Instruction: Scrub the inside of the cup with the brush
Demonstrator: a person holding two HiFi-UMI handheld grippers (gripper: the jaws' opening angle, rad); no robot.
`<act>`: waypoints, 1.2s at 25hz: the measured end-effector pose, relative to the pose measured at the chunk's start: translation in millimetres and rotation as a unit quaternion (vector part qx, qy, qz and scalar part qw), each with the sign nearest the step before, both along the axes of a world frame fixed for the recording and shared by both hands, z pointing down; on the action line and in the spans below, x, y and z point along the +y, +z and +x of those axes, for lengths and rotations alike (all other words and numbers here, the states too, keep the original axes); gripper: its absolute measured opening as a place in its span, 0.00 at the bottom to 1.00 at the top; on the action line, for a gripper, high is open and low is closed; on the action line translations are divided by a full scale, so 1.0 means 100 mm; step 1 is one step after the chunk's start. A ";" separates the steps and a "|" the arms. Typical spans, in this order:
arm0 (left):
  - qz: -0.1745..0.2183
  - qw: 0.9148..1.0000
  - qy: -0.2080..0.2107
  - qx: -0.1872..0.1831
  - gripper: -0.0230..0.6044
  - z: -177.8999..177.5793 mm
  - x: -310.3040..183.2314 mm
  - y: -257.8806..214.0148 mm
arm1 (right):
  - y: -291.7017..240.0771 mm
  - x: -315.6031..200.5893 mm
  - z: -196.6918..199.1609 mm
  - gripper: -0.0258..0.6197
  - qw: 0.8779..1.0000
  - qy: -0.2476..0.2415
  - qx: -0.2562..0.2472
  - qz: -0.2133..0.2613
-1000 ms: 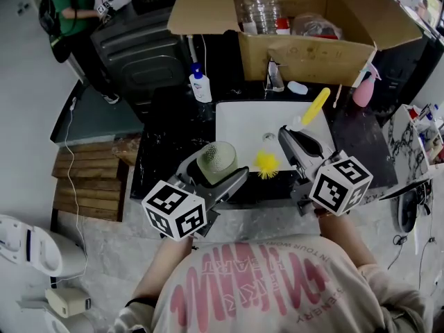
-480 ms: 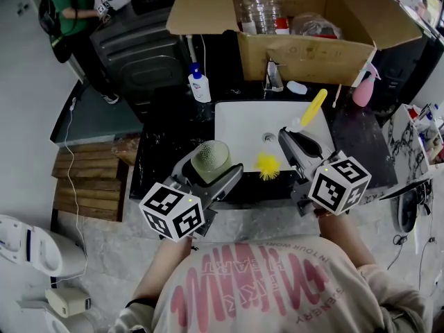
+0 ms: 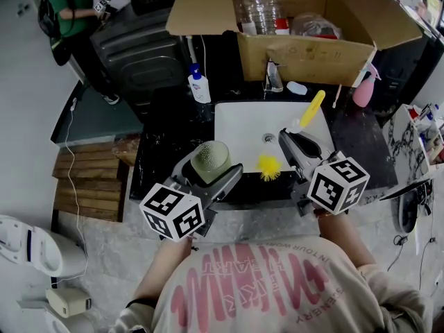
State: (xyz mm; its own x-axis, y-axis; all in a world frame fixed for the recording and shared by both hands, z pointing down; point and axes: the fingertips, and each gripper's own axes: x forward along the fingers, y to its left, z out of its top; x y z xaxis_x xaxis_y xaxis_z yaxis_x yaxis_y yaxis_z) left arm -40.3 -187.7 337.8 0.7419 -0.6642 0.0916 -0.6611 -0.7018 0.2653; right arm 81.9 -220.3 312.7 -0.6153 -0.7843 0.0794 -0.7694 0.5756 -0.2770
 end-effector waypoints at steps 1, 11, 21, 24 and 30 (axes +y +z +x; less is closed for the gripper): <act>-0.001 1.000 0.001 0.000 0.66 0.00 0.00 0.00 | 0.01 0.00 0.00 0.11 1.000 0.001 0.001 -0.001; -0.002 1.000 0.003 0.001 0.66 0.02 0.00 0.01 | 0.04 -0.01 -0.02 0.11 1.000 0.001 0.014 -0.003; -0.004 1.000 0.000 0.004 0.66 0.01 -0.01 0.03 | 0.09 -0.01 -0.02 0.11 1.000 -0.001 0.019 -0.007; -0.004 1.000 0.000 0.004 0.66 0.00 -0.02 0.03 | 0.09 -0.02 -0.04 0.11 1.000 -0.003 0.021 -0.008; -0.006 1.000 -0.001 0.005 0.66 -0.03 -0.03 0.04 | 0.10 -0.03 -0.08 0.11 1.000 -0.005 0.023 -0.011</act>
State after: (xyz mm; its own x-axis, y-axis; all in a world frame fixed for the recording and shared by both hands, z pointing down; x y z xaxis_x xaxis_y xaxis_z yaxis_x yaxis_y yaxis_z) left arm -42.8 -191.0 341.6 0.7418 -0.6643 0.0916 -0.6593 -0.6976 0.2803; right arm 74.3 -223.7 322.8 -0.6186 -0.7758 0.1242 -0.7757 0.5779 -0.2538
